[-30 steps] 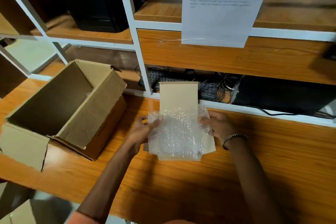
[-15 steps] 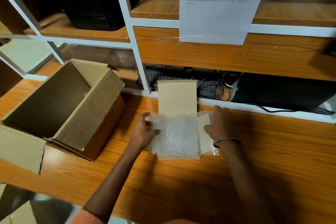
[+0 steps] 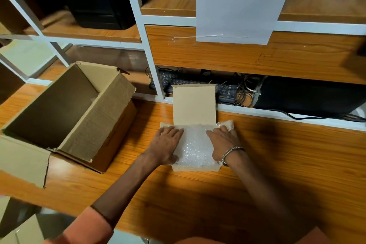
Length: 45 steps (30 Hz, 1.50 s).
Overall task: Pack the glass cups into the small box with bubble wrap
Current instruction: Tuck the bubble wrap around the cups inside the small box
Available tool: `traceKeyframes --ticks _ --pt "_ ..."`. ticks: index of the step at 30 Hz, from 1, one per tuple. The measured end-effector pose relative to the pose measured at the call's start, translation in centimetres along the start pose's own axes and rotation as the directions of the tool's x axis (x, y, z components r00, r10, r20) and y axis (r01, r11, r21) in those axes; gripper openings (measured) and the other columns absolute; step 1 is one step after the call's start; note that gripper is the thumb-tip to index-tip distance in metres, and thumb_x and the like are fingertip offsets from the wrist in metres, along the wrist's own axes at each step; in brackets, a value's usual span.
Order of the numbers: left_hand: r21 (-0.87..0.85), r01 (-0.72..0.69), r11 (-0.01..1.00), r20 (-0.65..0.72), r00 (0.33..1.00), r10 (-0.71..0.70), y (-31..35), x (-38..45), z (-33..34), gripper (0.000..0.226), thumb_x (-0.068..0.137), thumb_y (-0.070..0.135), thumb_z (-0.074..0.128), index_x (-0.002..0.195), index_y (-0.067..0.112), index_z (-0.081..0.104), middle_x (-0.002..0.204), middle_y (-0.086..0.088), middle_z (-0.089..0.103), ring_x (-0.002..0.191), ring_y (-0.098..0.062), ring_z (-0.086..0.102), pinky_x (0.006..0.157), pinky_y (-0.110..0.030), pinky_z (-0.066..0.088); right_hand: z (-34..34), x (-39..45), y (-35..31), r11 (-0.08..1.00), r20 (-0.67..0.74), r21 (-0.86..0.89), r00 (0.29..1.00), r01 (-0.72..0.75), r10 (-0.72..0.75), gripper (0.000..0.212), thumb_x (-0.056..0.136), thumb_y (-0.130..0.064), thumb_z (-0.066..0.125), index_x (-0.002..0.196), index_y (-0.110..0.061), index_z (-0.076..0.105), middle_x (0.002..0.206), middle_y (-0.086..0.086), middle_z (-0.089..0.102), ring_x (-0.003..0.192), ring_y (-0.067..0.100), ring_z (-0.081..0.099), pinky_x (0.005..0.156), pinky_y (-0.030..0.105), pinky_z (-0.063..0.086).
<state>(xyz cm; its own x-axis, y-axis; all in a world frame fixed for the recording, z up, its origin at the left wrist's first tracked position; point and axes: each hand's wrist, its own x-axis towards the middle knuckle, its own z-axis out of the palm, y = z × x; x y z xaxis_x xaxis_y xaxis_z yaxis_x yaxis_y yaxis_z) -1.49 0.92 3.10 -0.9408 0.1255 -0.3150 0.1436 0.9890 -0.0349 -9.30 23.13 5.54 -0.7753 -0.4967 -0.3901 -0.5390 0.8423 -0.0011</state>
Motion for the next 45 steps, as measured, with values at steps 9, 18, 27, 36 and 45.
traceKeyframes --ticks 9,18,27,36,45 --pt "0.176 0.005 0.984 0.019 1.000 -0.008 1.1 1.4 1.1 0.114 0.092 0.060 0.071 0.168 0.005 0.007 0.173 -0.013 0.023 0.161 -0.032 0.018 0.134 -0.053 0.003 0.9 1.1 0.0 0.981 0.029 -0.143 0.991 0.133 -0.130 0.081 0.082 -0.011 0.081 0.151 -0.017 0.039 0.132 0.007 0.062 0.126 0.028 0.055 0.108 0.041 0.044" --pt "0.151 0.105 0.983 0.027 0.994 -0.110 0.5 2.0 1.5 0.114 0.078 0.070 0.077 0.164 0.016 0.027 0.166 -0.010 0.035 0.159 -0.036 0.019 0.131 -0.062 0.001 0.8 3.5 1.3 0.974 0.203 -0.168 0.972 0.155 -0.120 0.089 0.071 -0.040 0.093 0.143 -0.017 0.047 0.133 0.011 0.057 0.126 0.032 0.052 0.108 0.043 0.041" --pt "0.154 0.109 0.982 0.085 0.989 -0.123 1.4 2.9 0.7 0.100 0.084 0.056 0.080 0.160 0.012 0.033 0.163 -0.013 0.040 0.156 -0.036 0.020 0.128 -0.062 0.006 -0.9 4.6 1.0 0.958 0.285 -0.188 0.945 0.218 -0.159 0.108 0.060 -0.068 0.091 0.146 -0.023 0.044 0.140 0.011 0.052 0.131 0.029 0.045 0.106 0.045 0.036" --pt "0.130 0.018 0.991 0.129 0.991 -0.035 -0.3 1.6 -3.2 0.096 0.083 0.060 0.081 0.160 0.019 0.040 0.166 -0.007 0.037 0.153 -0.035 0.026 0.126 -0.059 0.012 -4.2 3.8 2.5 0.961 0.226 -0.151 0.954 0.233 -0.196 0.093 0.079 -0.054 0.086 0.157 -0.026 0.045 0.151 0.003 0.050 0.143 0.028 0.038 0.112 0.047 0.035" --pt "0.235 0.168 0.957 0.037 0.983 -0.182 0.8 1.6 -0.7 0.112 0.068 0.078 0.079 0.147 0.008 0.045 0.146 -0.014 0.036 0.134 -0.036 0.034 0.118 -0.054 0.030 -2.4 2.7 1.7 0.929 0.168 -0.337 0.981 0.152 -0.100 0.077 0.070 -0.073 0.082 0.132 -0.028 0.070 0.148 0.003 0.041 0.137 0.030 0.033 0.100 0.050 0.036"
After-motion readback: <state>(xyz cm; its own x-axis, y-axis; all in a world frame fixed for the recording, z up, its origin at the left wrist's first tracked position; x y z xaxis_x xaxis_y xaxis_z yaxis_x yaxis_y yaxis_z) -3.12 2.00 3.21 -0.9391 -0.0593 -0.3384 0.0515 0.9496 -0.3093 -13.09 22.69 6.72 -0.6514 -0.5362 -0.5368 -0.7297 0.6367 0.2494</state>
